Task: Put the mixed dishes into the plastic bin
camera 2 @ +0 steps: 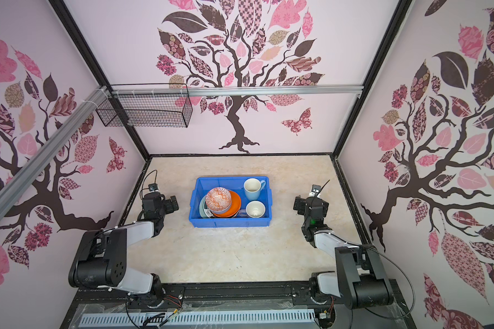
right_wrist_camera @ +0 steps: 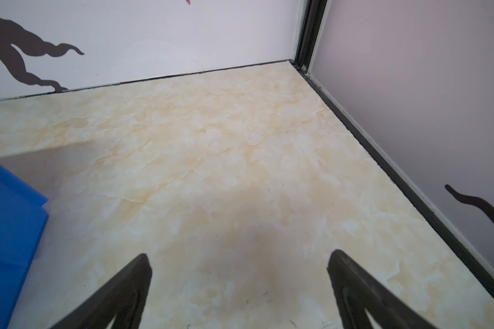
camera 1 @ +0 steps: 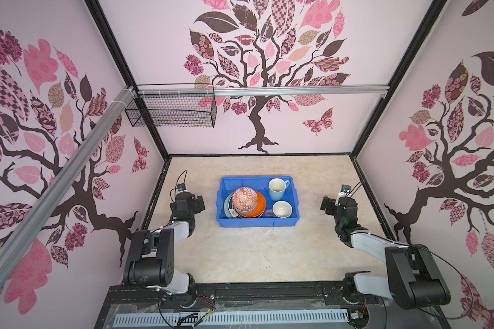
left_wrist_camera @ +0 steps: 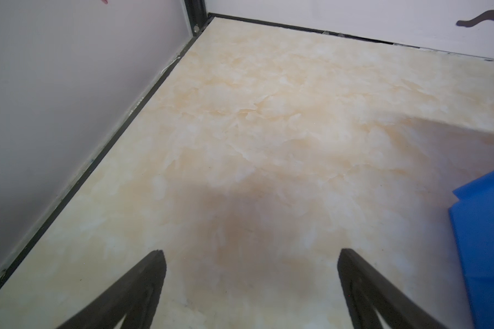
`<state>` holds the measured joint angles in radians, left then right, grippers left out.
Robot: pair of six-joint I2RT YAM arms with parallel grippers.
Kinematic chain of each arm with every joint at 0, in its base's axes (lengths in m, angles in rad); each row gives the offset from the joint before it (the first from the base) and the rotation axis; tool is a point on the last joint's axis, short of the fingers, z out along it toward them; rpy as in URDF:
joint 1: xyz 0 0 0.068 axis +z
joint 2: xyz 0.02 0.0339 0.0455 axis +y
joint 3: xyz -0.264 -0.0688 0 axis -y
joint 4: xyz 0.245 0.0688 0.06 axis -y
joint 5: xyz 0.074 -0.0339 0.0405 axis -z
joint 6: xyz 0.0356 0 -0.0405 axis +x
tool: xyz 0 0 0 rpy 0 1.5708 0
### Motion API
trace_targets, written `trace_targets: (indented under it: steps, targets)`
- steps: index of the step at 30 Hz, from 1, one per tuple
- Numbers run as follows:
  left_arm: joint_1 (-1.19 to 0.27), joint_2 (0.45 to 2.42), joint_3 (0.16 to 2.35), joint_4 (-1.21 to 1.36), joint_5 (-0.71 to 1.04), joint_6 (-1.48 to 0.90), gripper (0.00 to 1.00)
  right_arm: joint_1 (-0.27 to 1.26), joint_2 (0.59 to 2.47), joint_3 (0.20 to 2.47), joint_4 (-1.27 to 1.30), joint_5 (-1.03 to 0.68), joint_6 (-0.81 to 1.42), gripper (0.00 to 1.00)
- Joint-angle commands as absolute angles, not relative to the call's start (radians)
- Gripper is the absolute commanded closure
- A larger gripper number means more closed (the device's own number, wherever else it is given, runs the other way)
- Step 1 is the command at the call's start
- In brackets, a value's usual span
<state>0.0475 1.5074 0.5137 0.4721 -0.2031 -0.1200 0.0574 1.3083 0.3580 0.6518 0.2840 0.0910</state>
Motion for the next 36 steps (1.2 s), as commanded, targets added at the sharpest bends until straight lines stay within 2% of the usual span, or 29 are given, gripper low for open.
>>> trace_targets:
  steps: [1,4,7,17,25,36]
  targets:
    - [0.042,1.526,0.447,0.748,-0.111,-0.062,0.01,0.035,1.379,0.337,0.854,0.221,0.103,0.0]
    - [0.038,1.579,0.368,0.948,-0.109,-0.062,0.01,0.026,1.453,0.383,0.869,0.184,0.103,0.0]
    - [0.044,1.589,0.365,0.963,-0.095,-0.066,0.01,0.019,1.551,0.406,0.939,0.081,0.059,0.0]
    - [0.05,1.582,0.369,0.94,-0.083,-0.07,0.01,0.02,1.556,0.434,0.885,0.058,0.054,0.01]
    - [0.007,1.572,0.383,0.901,-0.166,-0.045,0.01,0.019,1.539,0.429,0.871,0.057,0.051,0.01]
    - [0.002,1.557,0.387,0.865,-0.171,-0.044,0.01,0.022,1.533,0.423,0.879,0.06,0.049,0.0]
